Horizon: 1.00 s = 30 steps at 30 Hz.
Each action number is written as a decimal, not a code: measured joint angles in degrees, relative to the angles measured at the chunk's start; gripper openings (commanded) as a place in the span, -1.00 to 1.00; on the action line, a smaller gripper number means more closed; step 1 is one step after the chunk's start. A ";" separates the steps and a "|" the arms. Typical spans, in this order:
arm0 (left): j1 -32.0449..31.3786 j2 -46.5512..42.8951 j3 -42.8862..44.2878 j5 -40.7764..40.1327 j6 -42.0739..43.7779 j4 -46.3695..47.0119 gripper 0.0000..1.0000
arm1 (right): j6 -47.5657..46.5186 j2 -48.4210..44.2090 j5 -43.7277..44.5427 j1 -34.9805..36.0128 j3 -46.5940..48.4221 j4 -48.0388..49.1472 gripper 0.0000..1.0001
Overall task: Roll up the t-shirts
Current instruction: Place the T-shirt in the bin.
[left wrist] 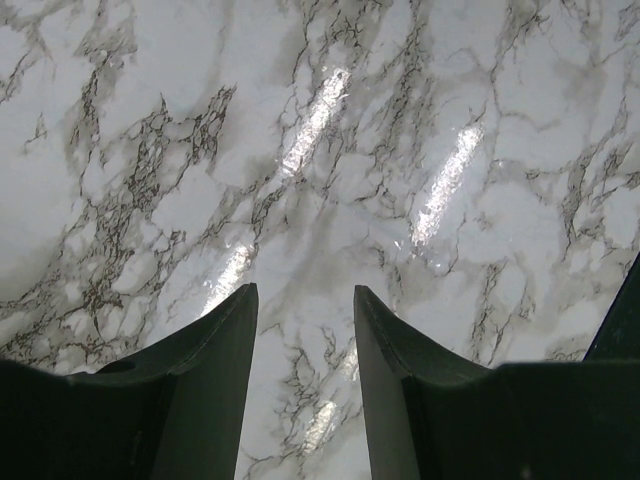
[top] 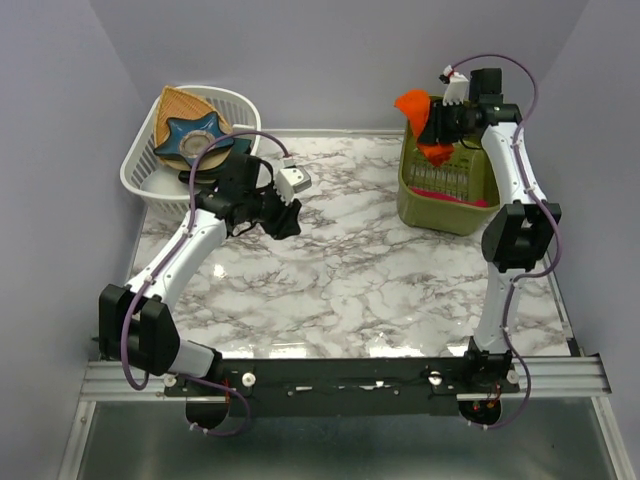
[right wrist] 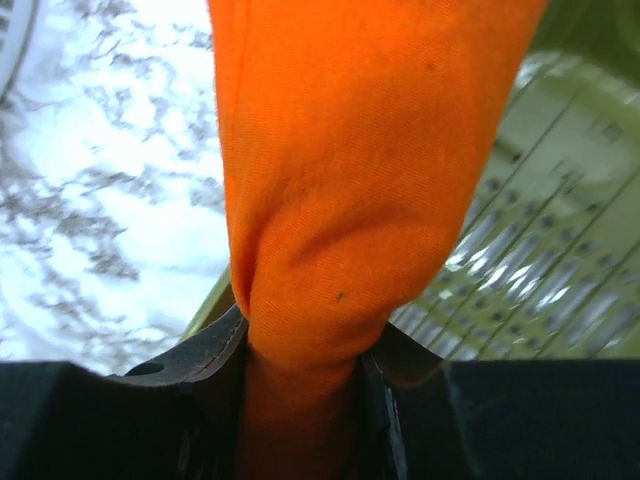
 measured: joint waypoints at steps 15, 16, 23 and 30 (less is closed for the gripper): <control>-0.68 3.96 2.21 0.02 0.02 -0.59 0.03 | -35.98 -8.22 9.40 -5.35 -20.28 12.85 -0.99; -0.72 4.22 2.34 0.00 0.02 -0.61 0.03 | -37.66 -8.22 9.57 -5.73 -20.28 13.57 -1.00; -1.01 6.27 2.38 0.44 0.92 -2.67 0.03 | -49.64 -10.19 8.52 -7.45 -27.12 21.81 -0.99; -2.10 7.89 3.13 1.18 3.82 -7.28 0.03 | -62.88 -8.37 3.50 -7.43 -29.51 23.34 -1.00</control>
